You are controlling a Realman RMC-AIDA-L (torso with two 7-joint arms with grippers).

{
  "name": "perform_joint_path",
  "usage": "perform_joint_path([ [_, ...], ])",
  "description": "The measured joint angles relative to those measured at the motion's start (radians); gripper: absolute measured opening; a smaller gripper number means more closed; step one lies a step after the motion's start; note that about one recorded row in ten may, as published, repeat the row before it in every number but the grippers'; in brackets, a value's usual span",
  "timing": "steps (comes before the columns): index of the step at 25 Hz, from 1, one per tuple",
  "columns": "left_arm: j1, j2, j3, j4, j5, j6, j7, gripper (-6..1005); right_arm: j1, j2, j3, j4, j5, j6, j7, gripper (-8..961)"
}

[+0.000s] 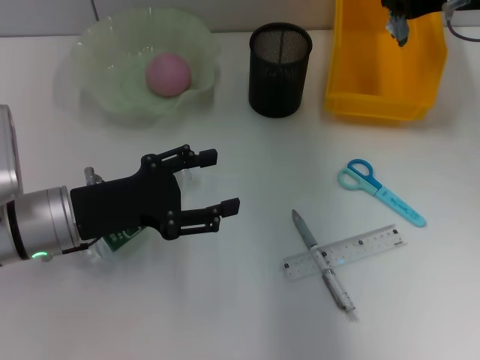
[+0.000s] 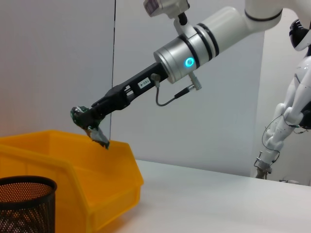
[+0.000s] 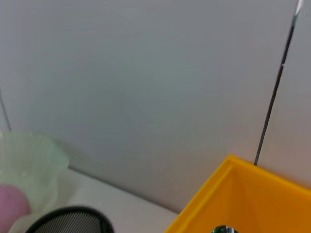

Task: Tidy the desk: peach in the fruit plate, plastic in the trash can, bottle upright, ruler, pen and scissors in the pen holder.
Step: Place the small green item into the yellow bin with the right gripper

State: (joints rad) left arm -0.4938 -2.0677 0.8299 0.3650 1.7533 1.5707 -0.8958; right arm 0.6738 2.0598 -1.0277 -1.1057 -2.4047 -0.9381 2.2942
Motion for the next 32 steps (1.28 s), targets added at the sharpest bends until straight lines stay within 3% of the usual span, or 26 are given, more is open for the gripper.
perform_joint_path([
  [10, -0.004, 0.002, 0.001, 0.003, 0.0, 0.0, -0.007, 831, -0.002, -0.001, 0.0, 0.19, 0.269, 0.249, -0.22, 191],
  [16, -0.006, 0.002, 0.002, 0.007, 0.0, -0.001, -0.009, 831, -0.002, 0.001, 0.0, 0.295, 0.53, 0.355, -0.454, 191],
  [24, -0.01, 0.002, 0.002, 0.009, 0.0, -0.001, -0.007, 831, 0.002, 0.004, 0.035, 0.432, 0.945, 0.379, -0.861, 192],
  [32, -0.011, 0.002, 0.001, 0.009, 0.0, 0.001, -0.006, 831, 0.01, 0.015, 0.067, 0.52, 1.105, 0.38, -1.105, 192],
])
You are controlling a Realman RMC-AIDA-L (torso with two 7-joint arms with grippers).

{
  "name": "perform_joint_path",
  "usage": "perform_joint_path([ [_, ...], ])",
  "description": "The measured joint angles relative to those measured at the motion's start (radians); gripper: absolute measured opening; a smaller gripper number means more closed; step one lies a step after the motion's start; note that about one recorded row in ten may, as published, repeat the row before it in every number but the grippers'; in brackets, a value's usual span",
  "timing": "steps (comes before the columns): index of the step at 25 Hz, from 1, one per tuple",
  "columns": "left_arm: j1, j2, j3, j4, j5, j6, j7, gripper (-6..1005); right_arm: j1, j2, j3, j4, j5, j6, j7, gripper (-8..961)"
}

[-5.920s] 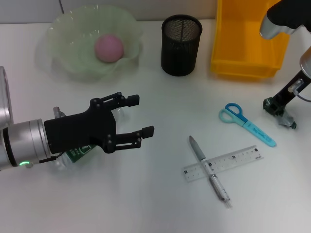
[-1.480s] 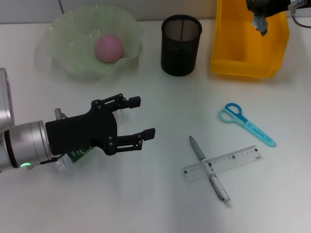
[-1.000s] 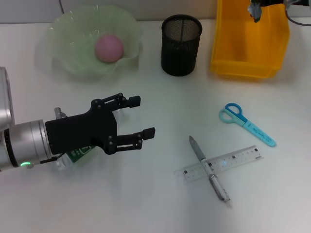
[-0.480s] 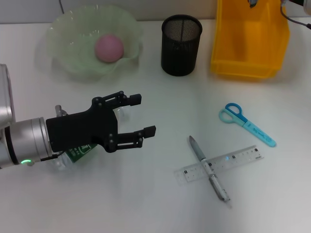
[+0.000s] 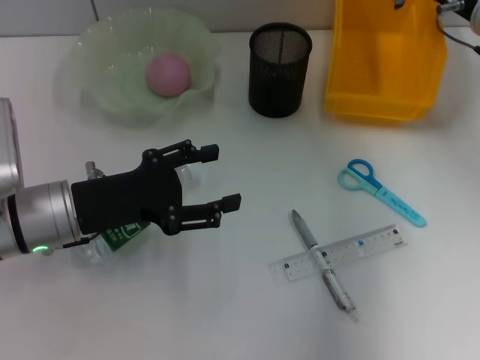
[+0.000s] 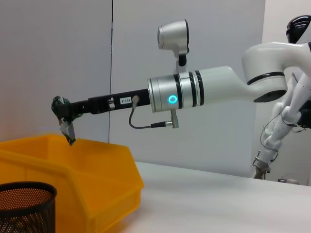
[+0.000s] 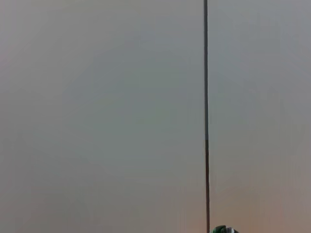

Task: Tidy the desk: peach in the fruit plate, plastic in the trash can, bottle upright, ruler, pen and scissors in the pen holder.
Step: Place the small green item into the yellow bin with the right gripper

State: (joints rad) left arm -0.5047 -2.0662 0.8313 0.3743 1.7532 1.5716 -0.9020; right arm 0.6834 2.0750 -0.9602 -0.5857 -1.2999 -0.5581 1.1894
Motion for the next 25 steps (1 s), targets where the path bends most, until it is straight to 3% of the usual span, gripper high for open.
perform_joint_path([
  [19, 0.007, 0.0, 0.0, -0.002, 0.005, 0.013, 0.006, 831, 0.001, 0.0, 0.0, 0.032, 0.024, -0.008, -0.049, 193],
  [25, 0.009, 0.0, 0.0, -0.002, 0.005, 0.015, 0.006, 830, 0.001, 0.0, -0.001, 0.032, 0.024, -0.005, -0.05, 267],
])
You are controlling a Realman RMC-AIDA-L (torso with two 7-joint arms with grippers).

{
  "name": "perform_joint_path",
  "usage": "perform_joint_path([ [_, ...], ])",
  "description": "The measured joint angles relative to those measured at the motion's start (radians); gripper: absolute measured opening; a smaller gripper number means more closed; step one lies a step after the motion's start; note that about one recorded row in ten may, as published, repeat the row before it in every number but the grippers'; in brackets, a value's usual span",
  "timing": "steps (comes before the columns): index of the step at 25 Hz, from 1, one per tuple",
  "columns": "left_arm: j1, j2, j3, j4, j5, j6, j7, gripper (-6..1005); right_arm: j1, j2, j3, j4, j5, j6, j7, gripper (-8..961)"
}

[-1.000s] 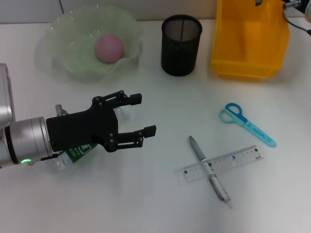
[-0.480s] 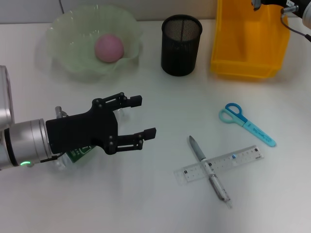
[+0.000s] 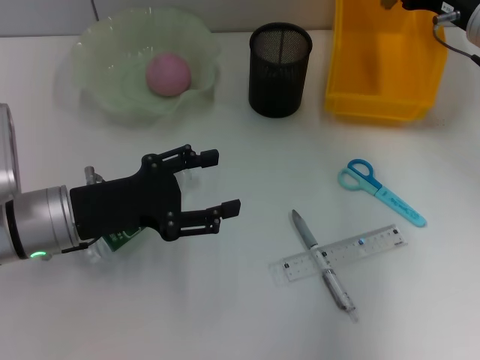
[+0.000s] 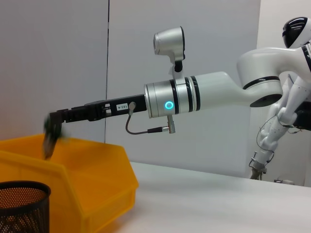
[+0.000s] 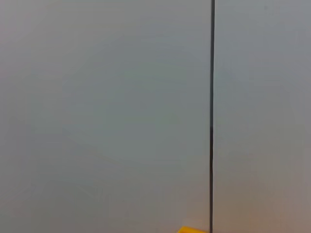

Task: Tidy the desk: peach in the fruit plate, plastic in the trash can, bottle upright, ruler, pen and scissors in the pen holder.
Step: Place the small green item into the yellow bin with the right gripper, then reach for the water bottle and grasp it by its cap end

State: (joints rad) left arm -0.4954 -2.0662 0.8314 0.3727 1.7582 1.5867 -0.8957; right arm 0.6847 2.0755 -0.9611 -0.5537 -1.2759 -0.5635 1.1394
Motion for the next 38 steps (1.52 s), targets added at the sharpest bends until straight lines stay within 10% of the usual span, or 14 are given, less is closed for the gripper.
perform_joint_path([
  [18, 0.001, 0.0, 0.0, 0.0, 0.0, 0.007, -0.001, 830, 0.0, 0.002, 0.001, 0.0, 0.001, 0.001, 0.005, 781],
  [38, 0.002, 0.0, 0.0, 0.0, 0.002, 0.009, -0.001, 830, -0.01, 0.002, 0.012, -0.001, 0.076, -0.022, 0.008, 781],
])
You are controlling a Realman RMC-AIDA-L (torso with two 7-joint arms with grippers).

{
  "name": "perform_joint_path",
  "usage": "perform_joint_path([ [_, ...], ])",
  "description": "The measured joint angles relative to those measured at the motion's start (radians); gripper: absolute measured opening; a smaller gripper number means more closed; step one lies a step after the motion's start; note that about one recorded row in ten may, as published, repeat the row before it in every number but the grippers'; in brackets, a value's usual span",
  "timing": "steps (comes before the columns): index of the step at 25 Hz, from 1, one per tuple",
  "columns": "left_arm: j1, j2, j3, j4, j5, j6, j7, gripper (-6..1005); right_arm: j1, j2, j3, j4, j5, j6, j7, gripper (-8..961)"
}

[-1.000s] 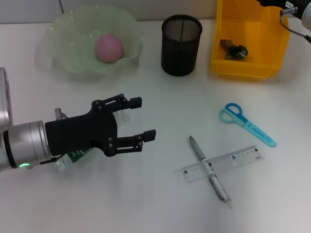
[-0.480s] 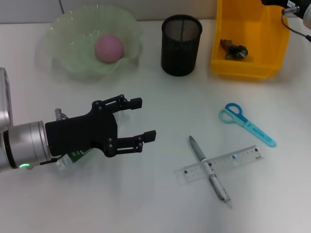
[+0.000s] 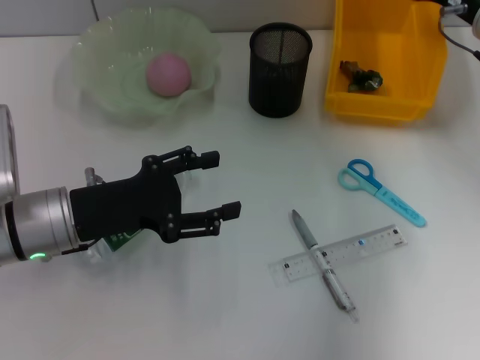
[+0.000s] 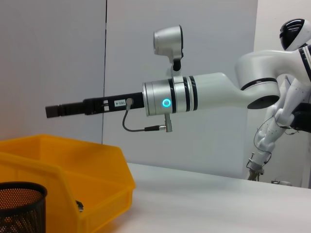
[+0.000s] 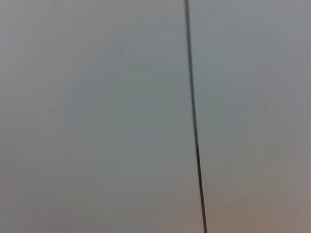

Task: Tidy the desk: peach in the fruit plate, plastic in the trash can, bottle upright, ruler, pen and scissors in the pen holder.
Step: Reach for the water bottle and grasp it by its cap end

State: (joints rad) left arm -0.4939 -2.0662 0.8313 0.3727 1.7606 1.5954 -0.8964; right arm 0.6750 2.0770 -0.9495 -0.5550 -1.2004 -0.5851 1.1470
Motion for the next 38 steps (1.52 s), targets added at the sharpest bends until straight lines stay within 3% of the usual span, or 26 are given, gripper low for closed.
perform_joint_path([
  [3, 0.0, 0.001, 0.0, 0.0, 0.0, 0.001, 0.0, 830, -0.024, -0.003, 0.001, -0.001, 0.086, -0.071, 0.0, 781],
  [8, 0.001, 0.001, 0.0, 0.001, -0.002, 0.004, 0.001, 830, -0.101, -0.024, 0.003, -0.002, 0.24, -0.354, 0.001, 781],
  [14, 0.002, 0.002, 0.0, 0.002, -0.005, 0.007, 0.001, 830, -0.173, -0.041, -0.005, 0.002, 0.228, -0.677, 0.013, 781],
  [29, -0.003, 0.005, -0.005, 0.002, 0.0, 0.008, -0.009, 830, -0.19, -0.107, 0.001, 0.01, -0.07, -0.991, 0.132, 781],
  [38, -0.002, 0.008, -0.006, 0.004, 0.0, 0.008, -0.01, 830, -0.184, -0.121, 0.002, -0.007, -0.212, -1.057, 0.161, 780],
])
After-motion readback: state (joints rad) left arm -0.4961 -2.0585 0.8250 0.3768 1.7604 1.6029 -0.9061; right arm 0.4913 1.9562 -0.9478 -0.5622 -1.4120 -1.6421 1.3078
